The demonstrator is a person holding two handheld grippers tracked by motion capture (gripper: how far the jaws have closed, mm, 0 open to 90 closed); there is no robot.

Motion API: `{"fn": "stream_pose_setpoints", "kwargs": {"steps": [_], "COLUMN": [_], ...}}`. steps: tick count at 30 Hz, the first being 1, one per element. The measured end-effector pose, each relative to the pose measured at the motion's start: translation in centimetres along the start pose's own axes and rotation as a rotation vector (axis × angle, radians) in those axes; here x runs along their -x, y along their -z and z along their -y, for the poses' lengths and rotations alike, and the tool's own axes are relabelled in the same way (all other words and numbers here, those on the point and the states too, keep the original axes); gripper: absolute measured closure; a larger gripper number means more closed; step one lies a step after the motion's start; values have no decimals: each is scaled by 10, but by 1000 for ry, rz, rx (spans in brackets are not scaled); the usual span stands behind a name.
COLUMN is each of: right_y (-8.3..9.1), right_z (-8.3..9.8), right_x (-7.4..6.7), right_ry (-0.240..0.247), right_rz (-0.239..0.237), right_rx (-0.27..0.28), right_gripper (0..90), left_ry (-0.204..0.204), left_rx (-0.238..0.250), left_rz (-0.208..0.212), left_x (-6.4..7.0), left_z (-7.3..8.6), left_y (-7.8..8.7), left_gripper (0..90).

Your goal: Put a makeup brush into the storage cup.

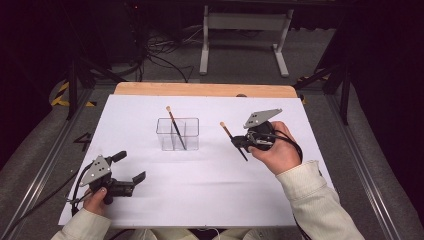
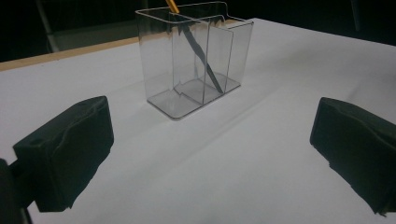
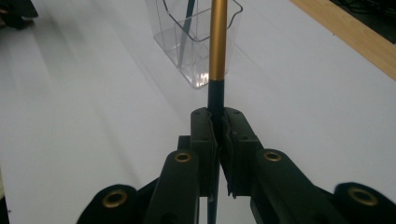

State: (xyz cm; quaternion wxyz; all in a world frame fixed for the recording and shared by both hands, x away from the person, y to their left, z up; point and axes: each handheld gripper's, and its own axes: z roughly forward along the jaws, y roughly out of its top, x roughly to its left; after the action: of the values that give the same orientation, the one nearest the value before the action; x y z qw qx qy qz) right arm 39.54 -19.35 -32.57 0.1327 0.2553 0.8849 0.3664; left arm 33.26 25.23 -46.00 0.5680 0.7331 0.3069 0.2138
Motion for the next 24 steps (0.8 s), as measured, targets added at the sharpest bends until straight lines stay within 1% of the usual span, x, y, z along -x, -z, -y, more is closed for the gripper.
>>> {"fn": "stream_pose_setpoints", "kwargs": {"steps": [6, 11, 13, 18, 19, 21, 24], "right_y": [3, 4, 4, 5, 5, 5, 5], "right_z": [4, 6, 7, 12, 13, 15, 18], "right_x": [-3, -6, -6, -5, -5, -5, -5], "right_ry": [8, 11, 10, -1, -3, -9, -21], "right_rz": [-6, -3, -3, 0, 7, 18, 23], "right_rx": [103, 162, 170, 235, 259, 289, 331], "right_gripper": [843, 843, 843, 843, 843, 843, 843], "left_ry": [1, 2, 0, 6, 5, 3, 3], "left_rx": [-2, 0, 0, 6, 5, 2, 2], "left_rz": [0, 0, 0, -1, -1, 0, 0], "left_x": [0, 0, 0, 0, 0, 0, 0], "left_z": [0, 0, 0, 0, 0, 0, 0], "left_y": [0, 0, 0, 0, 0, 0, 0], "left_gripper": [2, 2, 2, 2, 2, 2, 2]}}
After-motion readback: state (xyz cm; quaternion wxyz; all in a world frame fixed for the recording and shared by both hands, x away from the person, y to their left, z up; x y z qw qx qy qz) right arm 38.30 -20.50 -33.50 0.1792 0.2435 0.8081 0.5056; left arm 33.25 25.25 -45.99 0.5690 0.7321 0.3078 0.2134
